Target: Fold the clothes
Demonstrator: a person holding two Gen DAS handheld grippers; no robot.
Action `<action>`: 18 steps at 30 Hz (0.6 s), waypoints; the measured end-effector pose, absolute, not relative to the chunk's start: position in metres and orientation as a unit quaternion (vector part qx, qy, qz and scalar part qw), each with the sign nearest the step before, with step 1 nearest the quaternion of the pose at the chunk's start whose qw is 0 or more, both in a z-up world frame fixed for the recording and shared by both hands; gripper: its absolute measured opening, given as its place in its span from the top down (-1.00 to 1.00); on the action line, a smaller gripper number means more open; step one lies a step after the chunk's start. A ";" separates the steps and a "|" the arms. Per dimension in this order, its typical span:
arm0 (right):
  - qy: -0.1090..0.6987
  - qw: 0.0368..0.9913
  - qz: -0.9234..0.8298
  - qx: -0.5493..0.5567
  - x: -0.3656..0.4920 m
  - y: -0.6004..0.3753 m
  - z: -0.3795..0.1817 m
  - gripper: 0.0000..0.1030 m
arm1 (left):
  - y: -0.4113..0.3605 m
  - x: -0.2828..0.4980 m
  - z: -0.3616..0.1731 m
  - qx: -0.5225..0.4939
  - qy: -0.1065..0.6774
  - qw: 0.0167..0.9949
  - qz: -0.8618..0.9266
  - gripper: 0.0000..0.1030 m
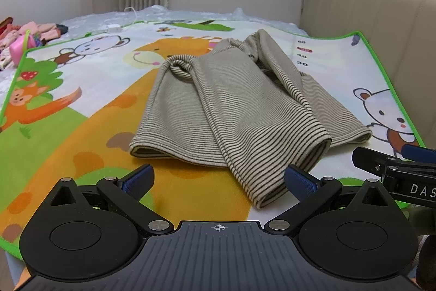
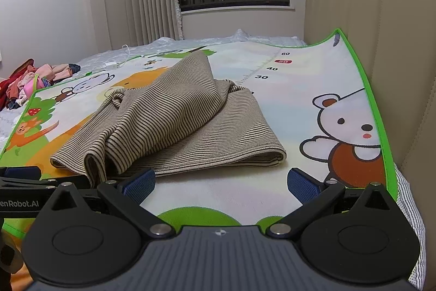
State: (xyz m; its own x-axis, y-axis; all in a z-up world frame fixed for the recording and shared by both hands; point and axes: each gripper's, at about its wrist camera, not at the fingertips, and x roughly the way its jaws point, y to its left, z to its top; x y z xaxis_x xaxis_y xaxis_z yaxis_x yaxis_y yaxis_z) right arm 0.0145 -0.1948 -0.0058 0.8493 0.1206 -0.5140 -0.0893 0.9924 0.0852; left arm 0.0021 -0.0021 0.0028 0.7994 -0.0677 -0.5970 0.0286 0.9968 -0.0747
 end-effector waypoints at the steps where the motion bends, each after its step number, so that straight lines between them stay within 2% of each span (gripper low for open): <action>1: 0.269 0.961 0.054 0.029 0.015 -0.195 -0.006 -1.00 | -0.002 0.002 0.003 -0.031 0.316 0.948 -0.026 -1.00; 18: 0.272 0.960 0.052 0.029 0.016 -0.196 -0.007 -1.00 | -0.004 0.002 0.002 -0.027 0.315 0.948 -0.028 -1.00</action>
State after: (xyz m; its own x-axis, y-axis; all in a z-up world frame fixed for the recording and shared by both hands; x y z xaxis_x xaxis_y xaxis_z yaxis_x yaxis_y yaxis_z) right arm 0.0160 -0.1960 -0.0070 0.8468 0.1152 -0.5193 -0.0832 0.9929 0.0846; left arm 0.0021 -0.0044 0.0022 0.7994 -0.0704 -0.5966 0.0360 0.9969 -0.0694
